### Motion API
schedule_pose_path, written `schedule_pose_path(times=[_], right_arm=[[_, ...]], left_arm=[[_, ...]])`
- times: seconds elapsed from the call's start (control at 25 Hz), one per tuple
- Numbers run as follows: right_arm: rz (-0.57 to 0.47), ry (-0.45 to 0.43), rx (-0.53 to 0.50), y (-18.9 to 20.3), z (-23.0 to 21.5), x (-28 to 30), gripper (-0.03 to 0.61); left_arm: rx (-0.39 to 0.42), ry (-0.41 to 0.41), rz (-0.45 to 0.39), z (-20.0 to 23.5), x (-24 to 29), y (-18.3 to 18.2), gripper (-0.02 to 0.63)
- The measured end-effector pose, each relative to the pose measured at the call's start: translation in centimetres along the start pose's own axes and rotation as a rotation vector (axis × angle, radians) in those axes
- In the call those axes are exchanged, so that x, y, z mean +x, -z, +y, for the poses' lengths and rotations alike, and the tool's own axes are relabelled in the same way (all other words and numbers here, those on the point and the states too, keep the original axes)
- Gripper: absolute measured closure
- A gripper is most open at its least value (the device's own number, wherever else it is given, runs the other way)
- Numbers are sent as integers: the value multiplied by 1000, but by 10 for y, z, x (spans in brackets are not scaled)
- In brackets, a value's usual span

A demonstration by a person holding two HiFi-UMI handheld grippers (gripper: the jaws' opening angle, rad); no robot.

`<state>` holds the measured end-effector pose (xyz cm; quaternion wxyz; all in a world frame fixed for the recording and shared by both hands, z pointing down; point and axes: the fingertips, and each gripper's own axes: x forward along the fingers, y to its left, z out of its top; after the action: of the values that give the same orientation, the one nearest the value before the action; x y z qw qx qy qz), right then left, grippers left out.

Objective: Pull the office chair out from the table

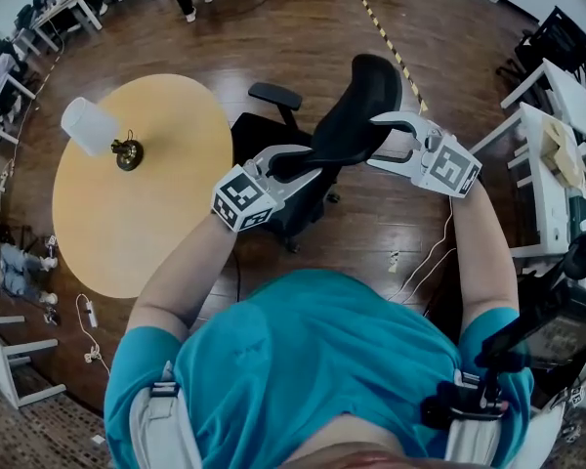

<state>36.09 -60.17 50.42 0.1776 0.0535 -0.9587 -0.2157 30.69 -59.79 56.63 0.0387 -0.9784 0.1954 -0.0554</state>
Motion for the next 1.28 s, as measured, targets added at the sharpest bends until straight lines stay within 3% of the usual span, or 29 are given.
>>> schedule_pose_path(times=[0.12, 0.2, 0.28, 0.92, 1.12, 1.28], right_arm=[[-6, 0, 56, 4, 2, -21, 318], [-6, 16, 171, 8, 5, -37, 316], [-7, 20, 213, 13, 6, -51, 311], [-7, -4, 228, 63, 21, -152, 291], [-4, -31, 100, 77, 14, -178, 288], [-3, -22, 134, 83, 11, -199, 287]], left_arm=[[5, 22, 0, -13, 20, -2, 495], [8, 44, 3, -23, 35, -2, 494], [10, 67, 5, -32, 49, -3, 491], [4, 143, 24, -96, 154, 0, 465], [-4, 136, 32, -102, 182, -4, 465], [-3, 138, 42, -108, 202, -10, 466]])
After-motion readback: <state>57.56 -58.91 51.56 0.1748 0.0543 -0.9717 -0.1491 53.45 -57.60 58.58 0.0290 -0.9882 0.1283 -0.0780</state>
